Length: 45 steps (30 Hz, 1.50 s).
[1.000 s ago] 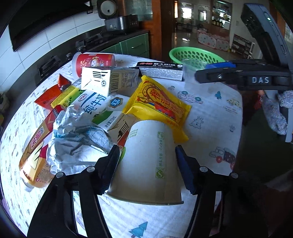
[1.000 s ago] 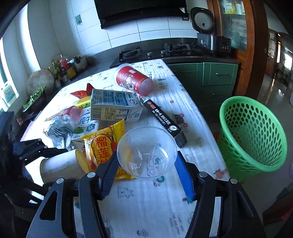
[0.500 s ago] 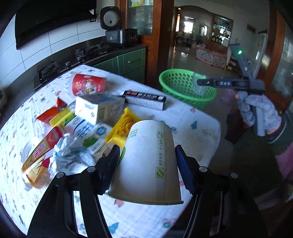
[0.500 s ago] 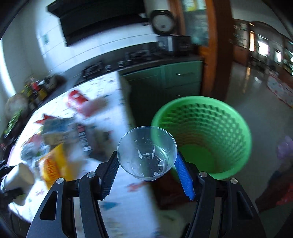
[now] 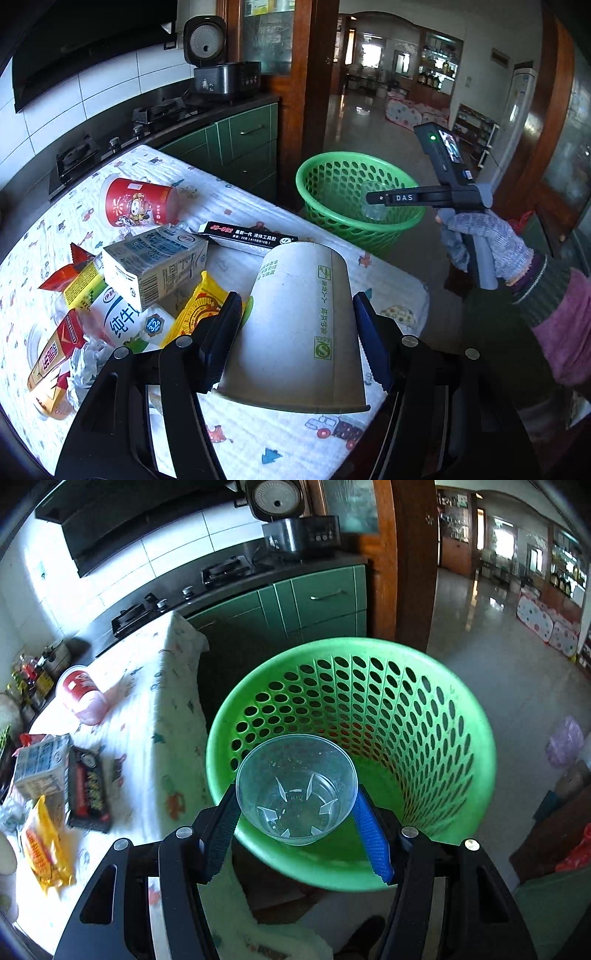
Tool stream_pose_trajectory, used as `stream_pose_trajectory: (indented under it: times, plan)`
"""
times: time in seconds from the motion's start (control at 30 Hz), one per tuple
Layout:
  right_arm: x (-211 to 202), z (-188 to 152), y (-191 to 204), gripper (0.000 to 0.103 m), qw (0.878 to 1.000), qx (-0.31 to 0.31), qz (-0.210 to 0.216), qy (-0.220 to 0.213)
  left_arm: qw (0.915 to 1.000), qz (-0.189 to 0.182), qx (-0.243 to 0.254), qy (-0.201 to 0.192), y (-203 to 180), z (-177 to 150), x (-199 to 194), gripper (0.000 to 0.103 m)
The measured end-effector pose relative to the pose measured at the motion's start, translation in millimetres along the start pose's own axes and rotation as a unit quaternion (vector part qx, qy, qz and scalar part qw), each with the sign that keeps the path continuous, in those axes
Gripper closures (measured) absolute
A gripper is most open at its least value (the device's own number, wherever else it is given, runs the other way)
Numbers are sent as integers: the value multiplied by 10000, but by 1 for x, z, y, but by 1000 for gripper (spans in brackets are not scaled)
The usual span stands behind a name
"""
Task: Collect trash
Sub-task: 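Drop the clear cup from the right tool while the left grasps the paper cup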
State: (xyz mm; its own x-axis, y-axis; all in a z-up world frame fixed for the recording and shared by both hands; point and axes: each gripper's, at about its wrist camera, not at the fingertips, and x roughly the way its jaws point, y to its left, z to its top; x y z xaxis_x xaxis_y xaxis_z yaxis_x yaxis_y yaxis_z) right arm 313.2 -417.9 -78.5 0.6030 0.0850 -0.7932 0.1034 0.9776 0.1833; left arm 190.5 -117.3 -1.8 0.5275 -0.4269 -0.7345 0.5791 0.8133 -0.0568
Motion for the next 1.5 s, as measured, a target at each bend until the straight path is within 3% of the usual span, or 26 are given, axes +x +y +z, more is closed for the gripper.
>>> stream_pose_trajectory:
  times: [0.53, 1.33, 1.5]
  plan:
    - [49, 8, 9, 44, 9986, 83, 218, 468, 9999, -65, -28, 94, -6, 13, 15, 42]
    - [43, 0, 14, 44, 9952, -7, 713, 674, 9999, -59, -73, 134, -3, 11, 17, 42]
    - [47, 3, 18, 52, 9937, 59, 834, 746, 9998, -65, -77, 157, -4, 12, 18, 42]
